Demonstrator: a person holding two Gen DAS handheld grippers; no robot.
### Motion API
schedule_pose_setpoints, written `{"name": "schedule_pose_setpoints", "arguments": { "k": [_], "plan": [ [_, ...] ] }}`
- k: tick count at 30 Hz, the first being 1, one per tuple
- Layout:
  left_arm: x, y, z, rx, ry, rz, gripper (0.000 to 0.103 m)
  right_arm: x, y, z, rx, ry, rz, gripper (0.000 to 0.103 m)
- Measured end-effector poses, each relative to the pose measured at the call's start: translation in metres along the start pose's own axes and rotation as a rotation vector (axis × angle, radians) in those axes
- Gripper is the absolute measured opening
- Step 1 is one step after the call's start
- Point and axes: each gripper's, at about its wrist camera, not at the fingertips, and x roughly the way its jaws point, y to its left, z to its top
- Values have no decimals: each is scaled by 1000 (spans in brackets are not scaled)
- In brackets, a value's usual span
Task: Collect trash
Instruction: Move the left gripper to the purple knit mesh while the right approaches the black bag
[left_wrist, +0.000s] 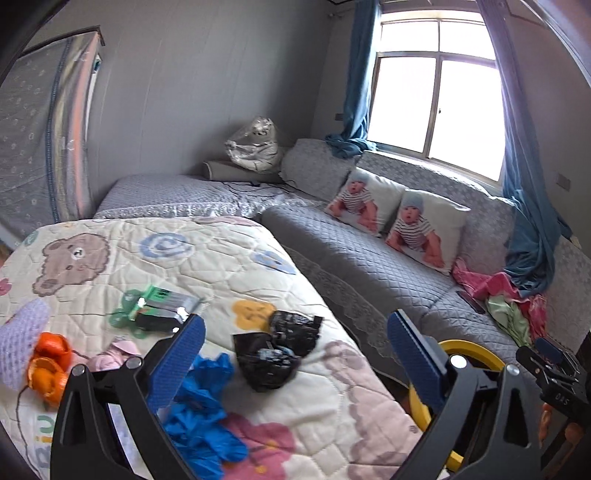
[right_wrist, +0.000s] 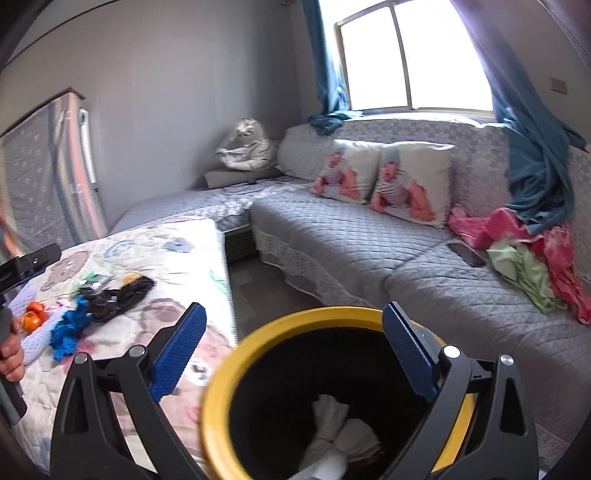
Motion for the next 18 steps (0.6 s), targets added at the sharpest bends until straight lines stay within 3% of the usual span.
{"name": "schedule_pose_setpoints", "arguments": {
  "k": [11,18],
  "plan": [
    [-51,126,3,-62,-53,242,95,24,113,14,-139,12,239,92],
    [-82,194,-6,-92,-57,374,95,46,176,12,-228,47,337,92]
  ]
}}
